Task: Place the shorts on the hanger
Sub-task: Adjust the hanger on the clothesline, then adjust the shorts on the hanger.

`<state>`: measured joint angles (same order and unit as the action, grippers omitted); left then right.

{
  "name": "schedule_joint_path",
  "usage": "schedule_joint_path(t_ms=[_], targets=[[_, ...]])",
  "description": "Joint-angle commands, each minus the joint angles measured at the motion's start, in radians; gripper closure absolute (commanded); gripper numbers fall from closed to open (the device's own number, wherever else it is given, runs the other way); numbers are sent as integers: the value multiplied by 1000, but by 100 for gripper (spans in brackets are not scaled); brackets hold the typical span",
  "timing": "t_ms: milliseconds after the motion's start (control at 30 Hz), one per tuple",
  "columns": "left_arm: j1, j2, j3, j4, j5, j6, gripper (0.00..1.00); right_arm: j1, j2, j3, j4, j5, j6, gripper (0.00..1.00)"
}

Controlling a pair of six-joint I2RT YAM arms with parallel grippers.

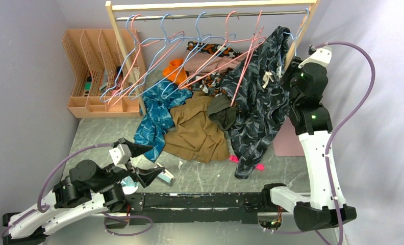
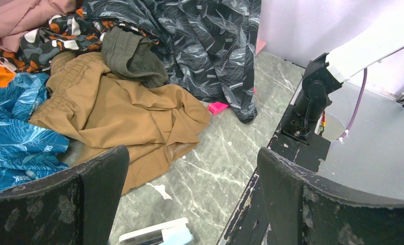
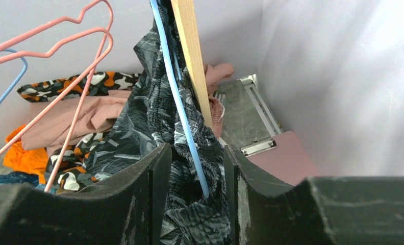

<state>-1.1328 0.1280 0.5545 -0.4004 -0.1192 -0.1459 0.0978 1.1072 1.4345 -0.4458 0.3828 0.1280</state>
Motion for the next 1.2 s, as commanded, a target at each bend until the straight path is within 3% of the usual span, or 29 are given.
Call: schedule_joint_path(t_ms=[0, 300, 400, 633, 933, 1167], targets=[[5, -7, -7, 18, 15, 6, 0, -4, -32, 37, -32, 18, 24, 52], [5, -4, -5, 17, 5, 3, 0, 8, -37, 308, -196, -219, 131, 41], [5, 2, -4, 16, 1, 2, 0, 11, -54, 328, -270, -259, 166, 38], [5, 15, -2, 16, -6, 0, 0, 34, -158, 166, -316, -25, 134, 33], [6, 22, 1, 15, -15, -4, 0, 37, -184, 26, -319, 17, 127, 37], [7, 32, 2, 15, -23, -8, 0, 37, -198, -45, -379, 141, 163, 38]])
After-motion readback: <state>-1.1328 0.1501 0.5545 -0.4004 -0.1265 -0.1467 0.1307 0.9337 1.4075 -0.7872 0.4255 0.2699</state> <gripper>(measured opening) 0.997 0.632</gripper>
